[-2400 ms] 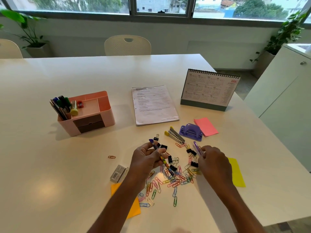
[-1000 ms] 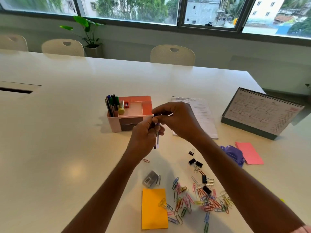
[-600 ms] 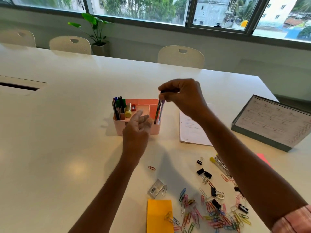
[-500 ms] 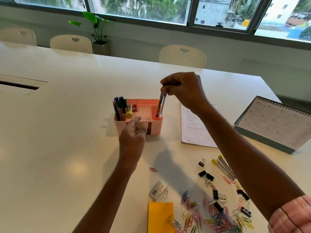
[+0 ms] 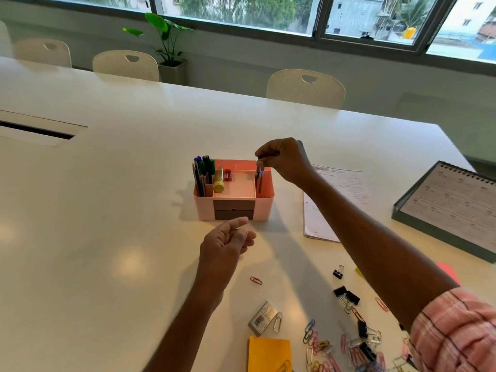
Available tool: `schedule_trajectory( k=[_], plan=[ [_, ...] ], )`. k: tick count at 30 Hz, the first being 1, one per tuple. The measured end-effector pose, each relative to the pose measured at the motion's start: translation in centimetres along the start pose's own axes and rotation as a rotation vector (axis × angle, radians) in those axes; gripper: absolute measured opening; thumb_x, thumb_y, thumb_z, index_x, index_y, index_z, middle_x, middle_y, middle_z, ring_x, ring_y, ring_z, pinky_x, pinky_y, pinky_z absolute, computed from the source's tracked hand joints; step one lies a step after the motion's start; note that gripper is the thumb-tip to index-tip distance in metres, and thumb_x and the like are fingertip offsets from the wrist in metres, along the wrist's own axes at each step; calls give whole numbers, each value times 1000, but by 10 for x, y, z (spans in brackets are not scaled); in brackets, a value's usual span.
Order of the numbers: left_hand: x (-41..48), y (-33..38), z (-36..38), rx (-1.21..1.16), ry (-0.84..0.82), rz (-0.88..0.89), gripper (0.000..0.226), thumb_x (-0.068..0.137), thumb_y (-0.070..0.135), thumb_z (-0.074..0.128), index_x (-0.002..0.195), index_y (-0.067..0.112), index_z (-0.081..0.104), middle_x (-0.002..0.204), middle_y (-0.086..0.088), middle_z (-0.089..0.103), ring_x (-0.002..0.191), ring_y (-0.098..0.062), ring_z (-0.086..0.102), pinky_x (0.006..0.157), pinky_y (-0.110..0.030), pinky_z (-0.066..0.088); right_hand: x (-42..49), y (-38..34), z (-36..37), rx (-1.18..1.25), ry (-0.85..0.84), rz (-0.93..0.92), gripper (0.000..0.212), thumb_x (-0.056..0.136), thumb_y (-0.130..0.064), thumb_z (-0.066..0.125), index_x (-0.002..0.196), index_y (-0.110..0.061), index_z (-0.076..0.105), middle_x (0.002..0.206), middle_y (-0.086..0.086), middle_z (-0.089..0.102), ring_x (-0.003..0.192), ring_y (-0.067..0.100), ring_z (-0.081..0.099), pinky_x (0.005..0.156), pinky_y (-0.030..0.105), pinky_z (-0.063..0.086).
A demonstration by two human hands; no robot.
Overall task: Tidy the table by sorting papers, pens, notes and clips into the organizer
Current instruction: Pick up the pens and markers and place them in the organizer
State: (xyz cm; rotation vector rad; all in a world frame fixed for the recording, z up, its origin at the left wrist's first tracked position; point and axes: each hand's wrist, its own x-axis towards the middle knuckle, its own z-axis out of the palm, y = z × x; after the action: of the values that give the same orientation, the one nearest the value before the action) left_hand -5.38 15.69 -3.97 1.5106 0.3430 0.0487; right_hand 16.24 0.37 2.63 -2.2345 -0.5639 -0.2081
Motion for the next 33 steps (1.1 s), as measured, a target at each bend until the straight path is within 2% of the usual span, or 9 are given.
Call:
schedule_trajectory(
  k=[4, 11, 15, 21, 28, 33],
  plan=[
    [1, -2, -1, 24, -19, -13, 25, 106, 15, 60, 126, 23, 71, 100, 3, 82, 98, -14, 78, 97, -42, 62, 3, 8, 5, 24, -20, 30, 24, 78, -7, 91, 100, -6, 82, 92, 5, 81, 85, 12, 78, 89, 33, 64],
    [0, -1, 1, 27, -38, -31, 23, 106, 17, 60, 125, 23, 72, 100, 3, 82, 98, -15, 78, 97, -41, 62, 8, 10, 7, 62, -53, 33, 26, 80, -5, 89, 104, -2, 81, 93, 7, 80, 84, 13, 77, 84, 27, 64],
    [0, -1, 1, 17, -44, -35, 23, 105, 18, 61, 126, 22, 71, 101, 2, 82, 99, -15, 78, 97, -41, 62, 10, 13, 11, 40, -63, 29, 30, 79, -6, 89, 107, -3, 80, 94, 7, 80, 88, 20, 78, 85, 31, 65],
    [0, -1, -1, 25, -37, -33, 22, 106, 18, 60, 124, 24, 71, 101, 3, 82, 98, -15, 77, 95, -40, 62, 9, 17, 13, -23, -64, 33, 41, 77, -8, 92, 115, -5, 78, 101, 7, 79, 93, 19, 75, 89, 34, 64],
    [-3, -2, -1, 29, -31, -31, 20, 106, 19, 61, 121, 25, 72, 100, 5, 81, 96, -14, 77, 90, -37, 64, 6, 20, 11, -7, -38, 54, 43, 75, -10, 93, 115, -5, 78, 102, 5, 79, 95, 21, 76, 90, 36, 64],
    [-3, 0, 0, 35, -24, -17, 20, 105, 20, 61, 122, 26, 71, 101, 6, 81, 95, -13, 77, 83, -30, 63, 0, 19, 5, -35, 6, 13, 46, 78, -21, 92, 119, -5, 77, 111, 6, 78, 99, 18, 75, 91, 29, 62]
  ],
)
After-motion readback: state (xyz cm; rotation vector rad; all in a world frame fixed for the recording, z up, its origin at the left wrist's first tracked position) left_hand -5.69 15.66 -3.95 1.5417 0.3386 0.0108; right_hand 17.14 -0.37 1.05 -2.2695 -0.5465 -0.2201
